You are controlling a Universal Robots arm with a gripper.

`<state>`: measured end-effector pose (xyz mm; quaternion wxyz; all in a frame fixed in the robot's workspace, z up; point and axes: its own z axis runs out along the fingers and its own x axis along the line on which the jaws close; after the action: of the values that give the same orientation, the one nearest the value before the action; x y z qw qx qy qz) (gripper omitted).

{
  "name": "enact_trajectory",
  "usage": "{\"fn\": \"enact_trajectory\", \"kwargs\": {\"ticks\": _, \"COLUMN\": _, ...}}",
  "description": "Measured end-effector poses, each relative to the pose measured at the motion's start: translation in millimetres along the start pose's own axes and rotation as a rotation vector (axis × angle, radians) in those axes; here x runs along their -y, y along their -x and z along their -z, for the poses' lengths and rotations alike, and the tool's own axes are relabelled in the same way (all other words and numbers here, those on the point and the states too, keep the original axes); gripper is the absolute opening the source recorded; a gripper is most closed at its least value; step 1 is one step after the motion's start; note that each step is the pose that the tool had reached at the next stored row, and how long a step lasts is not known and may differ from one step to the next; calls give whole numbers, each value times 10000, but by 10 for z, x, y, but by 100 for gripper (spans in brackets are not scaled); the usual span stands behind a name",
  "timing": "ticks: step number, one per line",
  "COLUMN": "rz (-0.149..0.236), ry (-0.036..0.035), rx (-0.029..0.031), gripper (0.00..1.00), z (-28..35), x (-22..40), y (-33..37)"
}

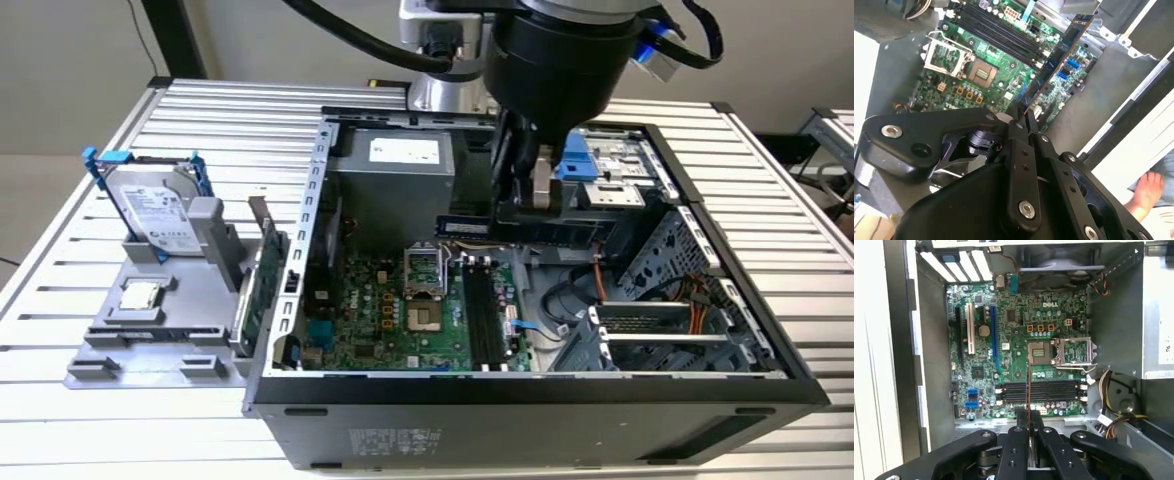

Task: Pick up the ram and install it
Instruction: 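Pick up the ram and move it above insertion slot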

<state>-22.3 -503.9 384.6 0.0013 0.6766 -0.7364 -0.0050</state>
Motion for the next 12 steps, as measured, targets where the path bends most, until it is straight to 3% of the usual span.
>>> {"fn": "enact_trajectory", "kwargs": {"ticks": 3, "rz": -191, "ry": -1, "rx": 3, "gripper": 0, "z": -8, "x": 8, "y": 13}}
{"fn": "enact_trajectory", "kwargs": {"ticks": 9, "rz": -212, "ry": -2, "rx": 4, "gripper": 0, "z": -10, "x": 11, "y": 20}}
{"fn": "enact_trajectory", "kwargs": {"ticks": 12, "rz": -210, "ry": -1, "rx": 3, "gripper": 0, "z": -13, "x": 19, "y": 60}}
